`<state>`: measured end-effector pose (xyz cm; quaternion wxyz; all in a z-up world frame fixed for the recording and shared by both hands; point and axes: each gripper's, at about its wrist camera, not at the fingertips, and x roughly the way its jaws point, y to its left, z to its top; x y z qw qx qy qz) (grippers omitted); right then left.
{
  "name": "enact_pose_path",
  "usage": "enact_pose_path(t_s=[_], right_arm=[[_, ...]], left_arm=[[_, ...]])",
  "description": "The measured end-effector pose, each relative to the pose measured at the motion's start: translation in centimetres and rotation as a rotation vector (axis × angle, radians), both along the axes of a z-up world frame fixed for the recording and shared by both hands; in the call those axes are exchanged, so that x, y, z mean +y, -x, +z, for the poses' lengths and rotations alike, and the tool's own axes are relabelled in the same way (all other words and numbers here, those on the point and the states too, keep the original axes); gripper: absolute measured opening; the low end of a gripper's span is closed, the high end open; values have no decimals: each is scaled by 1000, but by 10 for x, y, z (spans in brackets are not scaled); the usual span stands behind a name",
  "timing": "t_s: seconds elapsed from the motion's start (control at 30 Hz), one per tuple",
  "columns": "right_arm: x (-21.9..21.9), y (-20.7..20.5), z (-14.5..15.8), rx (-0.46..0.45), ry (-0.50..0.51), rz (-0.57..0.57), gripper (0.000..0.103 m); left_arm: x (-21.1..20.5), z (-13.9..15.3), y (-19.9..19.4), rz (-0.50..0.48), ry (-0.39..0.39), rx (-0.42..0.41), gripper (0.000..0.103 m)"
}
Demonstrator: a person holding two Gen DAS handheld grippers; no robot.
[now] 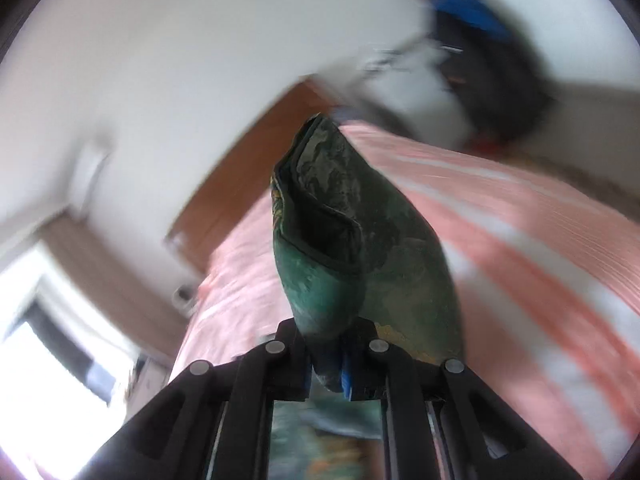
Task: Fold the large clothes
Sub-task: 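Grasp the sleeve cuff with the right gripper and lift it, then carry the held sleeve across the jacket toward the collar and release it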
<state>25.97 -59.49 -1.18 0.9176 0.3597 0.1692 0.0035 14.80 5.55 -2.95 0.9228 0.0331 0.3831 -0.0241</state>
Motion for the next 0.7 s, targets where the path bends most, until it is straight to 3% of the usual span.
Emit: enact_pose_path(t_s=[0.1, 0.17, 0.3, 0.37, 0.4, 0.43, 0.47, 0.5, 0.57, 0.7], right_arm=[[107, -46, 43, -48, 131, 183, 11], [171, -74, 48, -38, 205, 270, 11], [292, -131, 4, 52, 287, 397, 11], [324, -152, -23, 116, 336, 417, 26], [341, -165, -47, 193, 351, 450, 36], [351, -175, -71, 281, 349, 482, 64], [350, -169, -88, 328, 340, 498, 78], [353, -171, -105, 383, 314, 522, 78], [346, -165, -111, 379, 280, 549, 78], [293, -140, -78, 262, 171, 583, 81]], left_arm=[[3, 5, 6, -4, 15, -23, 103], [9, 9, 11, 5, 10, -41, 103], [31, 7, 15, 55, 28, -29, 103], [41, 3, 15, 81, 41, -9, 103], [46, 2, 14, 92, 43, -2, 103], [49, 1, 15, 102, 45, 0, 103], [53, 0, 15, 111, 45, -1, 103], [56, 0, 15, 120, 46, -3, 103], [61, -2, 15, 134, 51, -5, 103], [63, -10, 8, 144, 67, 15, 103]])
